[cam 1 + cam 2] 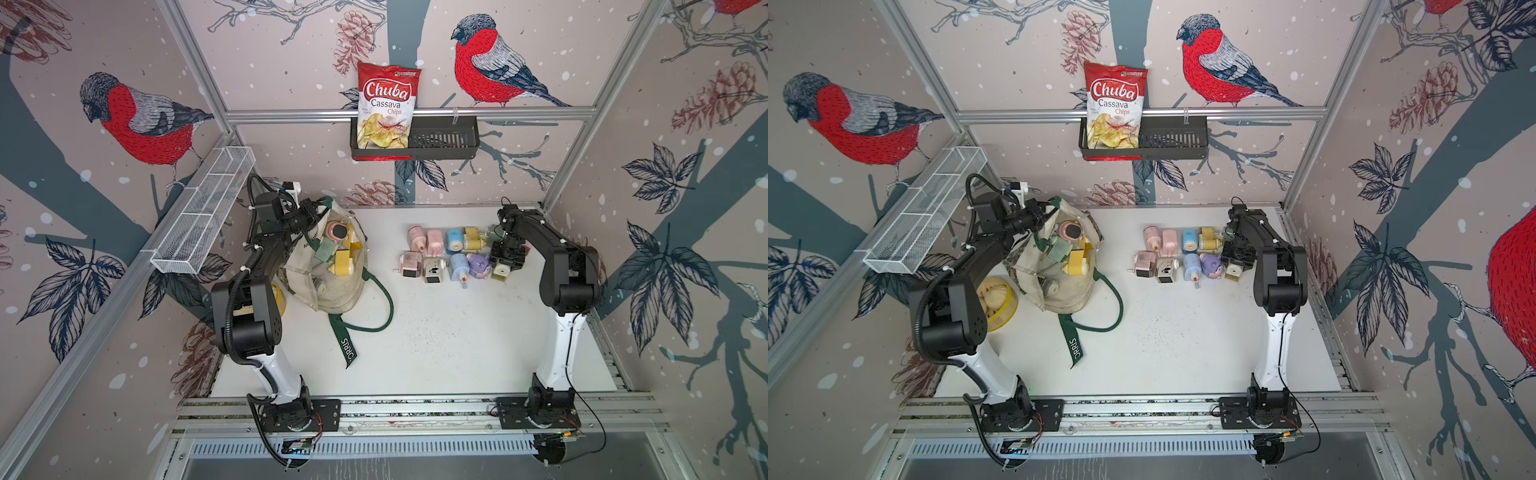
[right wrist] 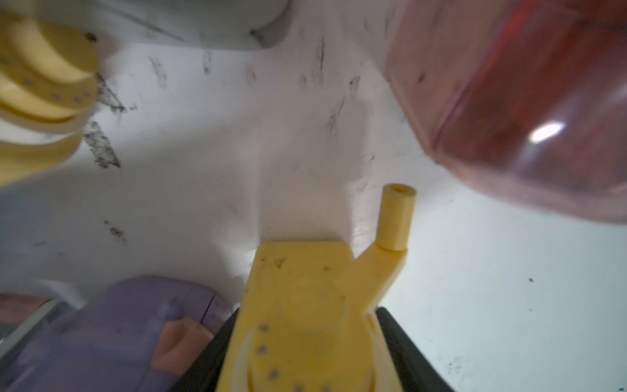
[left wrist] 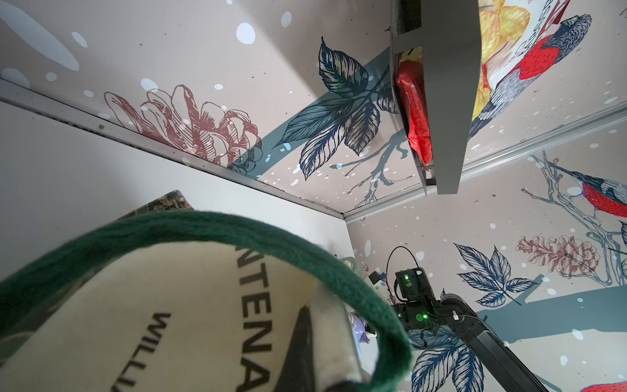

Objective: Take out the pencil sharpeners from the tote bags
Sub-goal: Place the pencil sharpener at the center of the board.

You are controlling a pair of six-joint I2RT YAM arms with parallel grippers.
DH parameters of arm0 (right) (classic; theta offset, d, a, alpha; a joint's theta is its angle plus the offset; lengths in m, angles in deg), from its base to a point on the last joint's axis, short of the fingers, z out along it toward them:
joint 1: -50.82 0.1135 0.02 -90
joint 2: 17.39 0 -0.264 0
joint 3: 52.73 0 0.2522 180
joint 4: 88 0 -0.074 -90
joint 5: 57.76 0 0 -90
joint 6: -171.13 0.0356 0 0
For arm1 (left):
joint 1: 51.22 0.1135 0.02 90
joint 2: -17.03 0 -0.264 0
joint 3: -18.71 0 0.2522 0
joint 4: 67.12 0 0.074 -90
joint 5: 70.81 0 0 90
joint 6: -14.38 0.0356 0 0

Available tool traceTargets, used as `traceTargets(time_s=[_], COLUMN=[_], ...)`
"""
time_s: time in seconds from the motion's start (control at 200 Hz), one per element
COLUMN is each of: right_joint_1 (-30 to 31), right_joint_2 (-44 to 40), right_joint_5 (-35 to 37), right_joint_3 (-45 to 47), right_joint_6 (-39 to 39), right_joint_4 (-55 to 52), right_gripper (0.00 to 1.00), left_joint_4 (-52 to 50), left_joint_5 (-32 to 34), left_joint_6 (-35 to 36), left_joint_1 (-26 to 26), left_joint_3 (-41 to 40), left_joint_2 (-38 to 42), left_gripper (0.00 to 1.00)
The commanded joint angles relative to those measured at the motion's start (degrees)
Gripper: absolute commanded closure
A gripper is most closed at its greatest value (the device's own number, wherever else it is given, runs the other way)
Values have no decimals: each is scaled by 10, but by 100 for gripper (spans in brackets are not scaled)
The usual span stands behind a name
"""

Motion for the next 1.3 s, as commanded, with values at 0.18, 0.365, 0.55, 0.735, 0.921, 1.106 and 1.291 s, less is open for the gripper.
traceTargets(time_s=[0.18,0.365,0.55,0.735,0.921,1.106,1.291], right_joint_1=[10,19,22,24,24,23,27], right_joint_2=[-26,-15,10,0,-17,-42,-88], right_joint_5=[20,37,36,37,48,57,84], right_joint_3=[2,-22,-32,-12,-5,-6,7], right_joint_6=[3,1,-5,-4,0,4,14], right_joint_4=[1,1,-3,9,6,1,-10], right_gripper=[59,61,60,52,36,29,25], left_joint_4=[-1,-1,-2,-4,-9,-21,-24], left_joint_5=[-4,-4,-4,-3,-1,1,2], left_joint_6=[8,8,8,8,14,20,22], left_joint_1=[-2,-2,-2,-3,-4,-5,-6], left_joint_3=[5,5,4,6,7,11,12], left_joint_2=[0,0,0,-1,1,-1,-1], left_gripper=[100,100,100,100,100,100,100])
